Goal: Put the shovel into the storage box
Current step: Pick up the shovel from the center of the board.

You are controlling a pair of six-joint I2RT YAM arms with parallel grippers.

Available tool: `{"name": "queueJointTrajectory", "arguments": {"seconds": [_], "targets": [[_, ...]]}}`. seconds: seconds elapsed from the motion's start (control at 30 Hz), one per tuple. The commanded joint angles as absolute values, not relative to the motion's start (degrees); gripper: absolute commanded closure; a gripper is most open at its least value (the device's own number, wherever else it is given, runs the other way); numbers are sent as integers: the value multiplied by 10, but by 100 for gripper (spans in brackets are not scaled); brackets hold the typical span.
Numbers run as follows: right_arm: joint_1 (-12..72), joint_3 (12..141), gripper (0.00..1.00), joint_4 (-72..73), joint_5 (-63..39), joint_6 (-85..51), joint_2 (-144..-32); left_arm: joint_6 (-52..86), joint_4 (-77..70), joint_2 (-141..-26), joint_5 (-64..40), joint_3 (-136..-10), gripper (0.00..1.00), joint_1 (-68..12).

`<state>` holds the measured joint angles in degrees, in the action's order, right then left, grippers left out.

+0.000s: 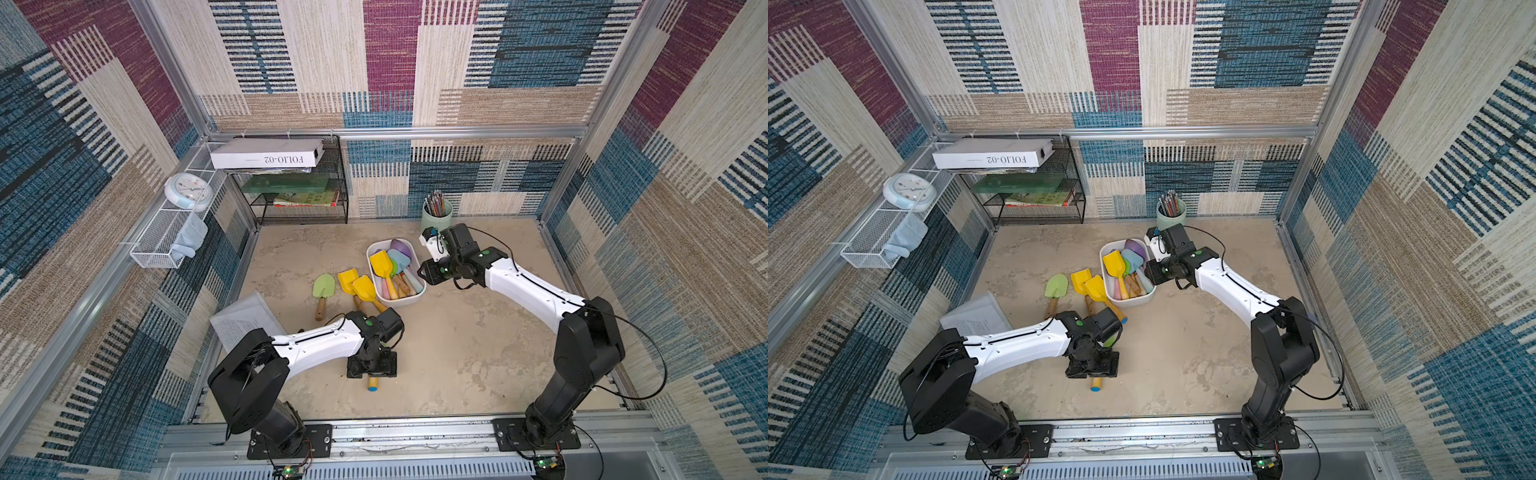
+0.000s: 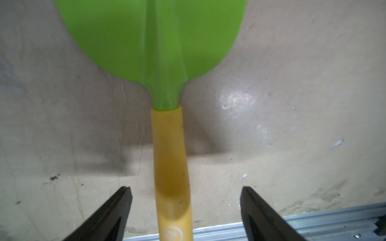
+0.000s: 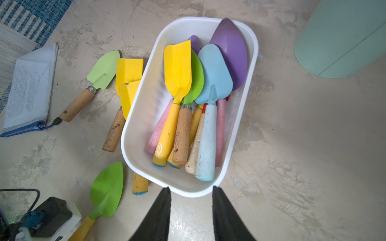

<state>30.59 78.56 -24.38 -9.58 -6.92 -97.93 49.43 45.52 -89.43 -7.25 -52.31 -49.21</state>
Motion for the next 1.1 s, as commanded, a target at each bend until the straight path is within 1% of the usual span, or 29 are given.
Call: {"name": "queueJointTrajectory", "arguments": {"seconds": [0.0,0.07,0.17,0.23,0.37,0.4,0.53,0.63,0.7,0.93,1.07], "targets": [[307,769,64,-220,-91,-80,-965,515,463,-896,-51,-521,29,-494],[306,758,64,-213,-91,-83,-958,516,461,-896,-48,-521,45,-494],[306,747,64,-211,-92,-87,-950,516,458,-899,-49,-522,59,-494],[306,742,65,-209,-92,-89,-944,516,457,-904,-49,-522,61,-495],[306,733,65,-207,-90,-89,-934,516,453,-913,-51,-520,62,-495],[307,731,65,-207,-89,-89,-930,516,453,-916,-51,-520,64,-495],[306,724,65,-207,-85,-89,-918,516,453,-925,-50,-522,80,-496],[307,720,65,-208,-83,-90,-910,516,453,-922,-48,-527,89,-497],[306,717,65,-210,-83,-92,-905,516,453,-917,-48,-532,100,-498],[306,690,64,-203,-108,-103,-880,500,478,-870,-48,-569,100,-504],[307,669,60,-195,-151,-120,-874,488,496,-837,-42,-598,100,-504]]}}
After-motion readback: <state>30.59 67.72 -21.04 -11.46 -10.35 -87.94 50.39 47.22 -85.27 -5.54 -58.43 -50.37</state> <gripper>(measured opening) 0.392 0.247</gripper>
